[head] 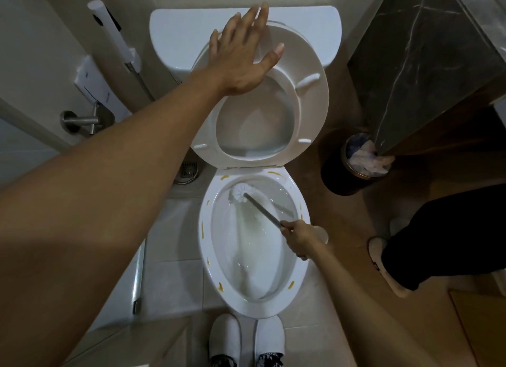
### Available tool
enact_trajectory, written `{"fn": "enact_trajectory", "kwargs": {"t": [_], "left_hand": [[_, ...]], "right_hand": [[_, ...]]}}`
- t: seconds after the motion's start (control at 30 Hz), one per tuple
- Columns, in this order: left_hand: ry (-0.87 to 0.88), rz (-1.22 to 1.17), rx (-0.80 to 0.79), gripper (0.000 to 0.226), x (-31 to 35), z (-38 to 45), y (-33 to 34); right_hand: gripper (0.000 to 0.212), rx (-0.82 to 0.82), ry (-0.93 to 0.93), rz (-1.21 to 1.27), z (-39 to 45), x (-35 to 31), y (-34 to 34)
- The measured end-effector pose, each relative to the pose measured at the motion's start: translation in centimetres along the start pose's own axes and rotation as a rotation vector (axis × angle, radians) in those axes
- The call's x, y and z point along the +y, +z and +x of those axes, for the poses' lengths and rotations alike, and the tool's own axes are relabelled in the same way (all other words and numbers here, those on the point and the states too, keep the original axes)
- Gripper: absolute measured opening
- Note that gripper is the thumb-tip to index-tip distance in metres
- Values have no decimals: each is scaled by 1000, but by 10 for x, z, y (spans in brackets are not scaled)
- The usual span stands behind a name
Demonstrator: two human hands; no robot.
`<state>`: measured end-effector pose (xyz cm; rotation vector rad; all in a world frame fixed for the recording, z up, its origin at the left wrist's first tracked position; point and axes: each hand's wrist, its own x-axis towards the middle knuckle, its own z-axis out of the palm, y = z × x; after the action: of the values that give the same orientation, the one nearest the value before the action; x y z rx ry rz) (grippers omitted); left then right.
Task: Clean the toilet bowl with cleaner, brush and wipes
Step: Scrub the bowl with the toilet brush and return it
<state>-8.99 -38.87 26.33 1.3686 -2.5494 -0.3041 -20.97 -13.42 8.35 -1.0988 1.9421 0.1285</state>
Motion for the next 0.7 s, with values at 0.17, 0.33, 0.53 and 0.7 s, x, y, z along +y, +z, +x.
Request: {"fn": "enact_trajectory", "kwargs": {"t": [0.17,0.33,0.53,0.7], "left_hand": [[6,5,-2,71,0,-1,-2],[6,7,0,71,0,0,0],[1,13,0,71,0,1,1],[1,17,3,70,0,0,0]], "right_hand": [[37,107,116,172,-19,47,5],[36,-13,160,140,-25,70,8],[33,-122,170,49,-13,54,-13],[37,-50,79,-131,-2,35,-16]]}}
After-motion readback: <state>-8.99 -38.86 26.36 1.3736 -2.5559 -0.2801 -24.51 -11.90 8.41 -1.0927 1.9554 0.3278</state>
